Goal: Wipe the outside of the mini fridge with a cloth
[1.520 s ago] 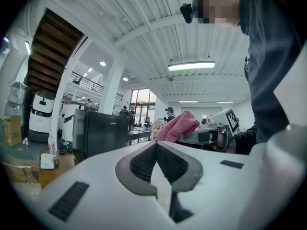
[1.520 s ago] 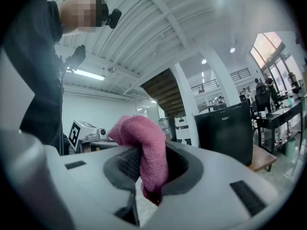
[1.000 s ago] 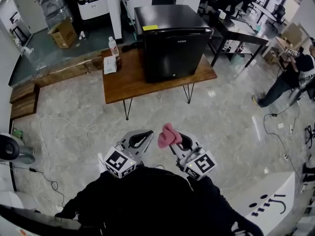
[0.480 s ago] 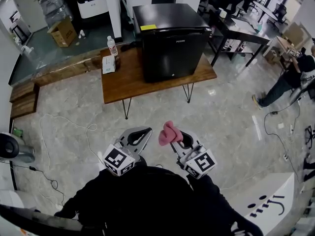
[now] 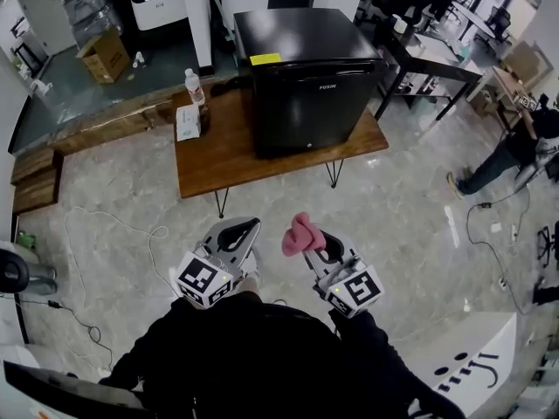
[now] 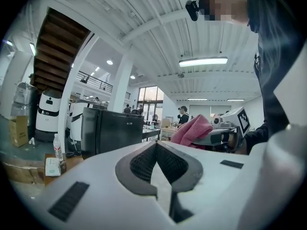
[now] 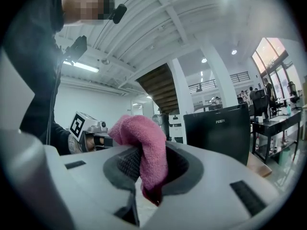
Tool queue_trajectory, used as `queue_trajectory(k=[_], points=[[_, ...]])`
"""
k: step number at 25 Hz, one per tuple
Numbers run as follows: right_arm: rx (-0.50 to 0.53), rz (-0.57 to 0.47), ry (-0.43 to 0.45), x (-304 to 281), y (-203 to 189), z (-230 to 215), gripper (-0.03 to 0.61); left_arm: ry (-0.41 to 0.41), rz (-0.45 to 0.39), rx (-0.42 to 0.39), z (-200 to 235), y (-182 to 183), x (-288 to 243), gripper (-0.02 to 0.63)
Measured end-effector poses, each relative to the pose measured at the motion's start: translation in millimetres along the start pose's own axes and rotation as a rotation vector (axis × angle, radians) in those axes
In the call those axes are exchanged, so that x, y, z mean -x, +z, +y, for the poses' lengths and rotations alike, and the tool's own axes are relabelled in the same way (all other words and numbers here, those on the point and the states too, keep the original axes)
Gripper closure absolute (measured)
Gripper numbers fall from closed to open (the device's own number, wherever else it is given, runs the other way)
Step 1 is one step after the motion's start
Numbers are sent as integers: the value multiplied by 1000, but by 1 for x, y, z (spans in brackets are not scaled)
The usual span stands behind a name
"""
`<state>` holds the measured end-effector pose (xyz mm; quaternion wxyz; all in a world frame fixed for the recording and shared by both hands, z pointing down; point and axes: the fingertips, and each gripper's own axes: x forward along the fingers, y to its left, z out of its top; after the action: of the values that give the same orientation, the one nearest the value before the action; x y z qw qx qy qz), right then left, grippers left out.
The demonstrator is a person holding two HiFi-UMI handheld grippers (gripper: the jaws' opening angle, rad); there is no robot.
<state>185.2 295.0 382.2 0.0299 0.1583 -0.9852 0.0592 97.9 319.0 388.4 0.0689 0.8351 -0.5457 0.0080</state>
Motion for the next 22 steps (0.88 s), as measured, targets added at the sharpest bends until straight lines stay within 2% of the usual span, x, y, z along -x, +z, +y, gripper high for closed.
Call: queue_trajectory(k=[9,14,22], points=[[90,40,0,-127,52,-79,499,51,-76,-21,133,54,-55,607],[177,71,-7,-205,87,-114,492,46,-101,-43,202,85,-81,607],[295,139,-70,-296,130,-168,492,51,-124,-76,282,119,-114,607]])
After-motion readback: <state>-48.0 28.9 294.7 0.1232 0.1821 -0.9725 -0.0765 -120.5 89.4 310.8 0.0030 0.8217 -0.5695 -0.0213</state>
